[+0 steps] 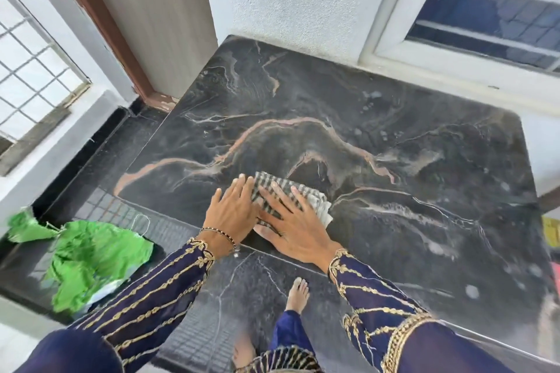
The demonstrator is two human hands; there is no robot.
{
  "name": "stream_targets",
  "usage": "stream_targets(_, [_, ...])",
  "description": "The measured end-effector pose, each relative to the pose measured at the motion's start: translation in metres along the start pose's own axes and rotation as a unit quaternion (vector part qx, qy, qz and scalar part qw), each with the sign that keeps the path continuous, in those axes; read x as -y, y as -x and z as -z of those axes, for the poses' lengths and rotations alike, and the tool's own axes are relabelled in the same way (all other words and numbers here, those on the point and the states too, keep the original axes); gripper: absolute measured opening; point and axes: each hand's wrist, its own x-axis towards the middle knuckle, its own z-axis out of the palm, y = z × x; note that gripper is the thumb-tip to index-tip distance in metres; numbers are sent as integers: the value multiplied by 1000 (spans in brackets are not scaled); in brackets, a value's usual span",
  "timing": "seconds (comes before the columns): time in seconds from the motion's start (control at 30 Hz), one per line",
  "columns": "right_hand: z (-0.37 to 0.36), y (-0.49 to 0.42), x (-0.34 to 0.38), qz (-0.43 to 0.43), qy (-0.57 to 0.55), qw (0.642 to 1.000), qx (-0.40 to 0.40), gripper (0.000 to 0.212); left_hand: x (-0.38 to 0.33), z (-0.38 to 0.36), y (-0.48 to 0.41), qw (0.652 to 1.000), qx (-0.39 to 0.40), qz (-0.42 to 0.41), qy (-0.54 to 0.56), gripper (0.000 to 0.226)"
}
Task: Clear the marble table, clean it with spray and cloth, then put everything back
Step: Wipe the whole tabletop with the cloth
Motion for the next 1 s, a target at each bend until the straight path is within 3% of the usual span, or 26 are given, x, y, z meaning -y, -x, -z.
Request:
stream_targets(0.2, [-4,53,15,49,20,999,13,53,-4,1,16,1000,12,-15,-20,57])
stream_targets(0.47, [10,93,-29,52,16,997,51,53,-32,0,-5,997,37,-65,-4,54])
stream_targets(0.77, [42,28,-127,-7,-18,995,96,52,-73,-1,-65,992,21,-114,52,49])
stream_targets(1.0, [66,-55,-236,-44,-58,989,126,54,-107,22,-167,990,33,-106,83,70])
